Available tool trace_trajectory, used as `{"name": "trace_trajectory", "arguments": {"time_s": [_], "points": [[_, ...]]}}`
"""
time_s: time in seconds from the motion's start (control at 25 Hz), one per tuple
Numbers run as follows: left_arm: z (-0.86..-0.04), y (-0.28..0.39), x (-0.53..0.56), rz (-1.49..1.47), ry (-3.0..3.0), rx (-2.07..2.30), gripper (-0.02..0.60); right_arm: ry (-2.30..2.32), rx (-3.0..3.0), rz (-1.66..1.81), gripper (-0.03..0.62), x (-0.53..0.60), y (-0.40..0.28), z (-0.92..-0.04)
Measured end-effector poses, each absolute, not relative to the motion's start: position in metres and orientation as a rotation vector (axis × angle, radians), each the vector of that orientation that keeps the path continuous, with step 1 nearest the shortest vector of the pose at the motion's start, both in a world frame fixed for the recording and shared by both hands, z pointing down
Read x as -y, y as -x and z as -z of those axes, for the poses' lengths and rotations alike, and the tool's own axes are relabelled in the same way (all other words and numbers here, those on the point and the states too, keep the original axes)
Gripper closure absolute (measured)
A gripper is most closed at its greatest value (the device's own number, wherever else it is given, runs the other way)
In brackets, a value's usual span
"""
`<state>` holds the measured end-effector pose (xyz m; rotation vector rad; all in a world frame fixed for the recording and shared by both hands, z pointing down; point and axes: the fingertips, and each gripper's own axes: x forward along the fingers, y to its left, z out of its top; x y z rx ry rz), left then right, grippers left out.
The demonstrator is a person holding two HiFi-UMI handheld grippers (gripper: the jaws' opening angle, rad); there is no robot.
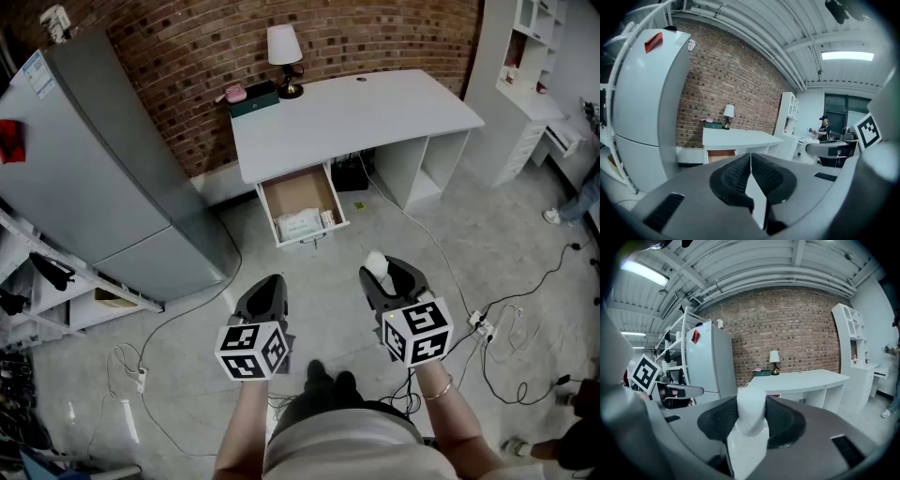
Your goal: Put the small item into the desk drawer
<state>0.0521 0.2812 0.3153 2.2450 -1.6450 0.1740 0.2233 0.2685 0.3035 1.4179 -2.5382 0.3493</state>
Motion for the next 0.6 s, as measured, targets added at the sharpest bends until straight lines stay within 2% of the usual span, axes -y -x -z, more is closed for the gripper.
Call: {"name": "trace_trajectory", "arguments": {"time_s": [0.6], "points": [[-0.324,-0.067,-0.305,-0.216,-2.231,1.702,0.555,-1.363,2.576,-0.359,0.413,-0.292,-0.24,-0.312]]}}
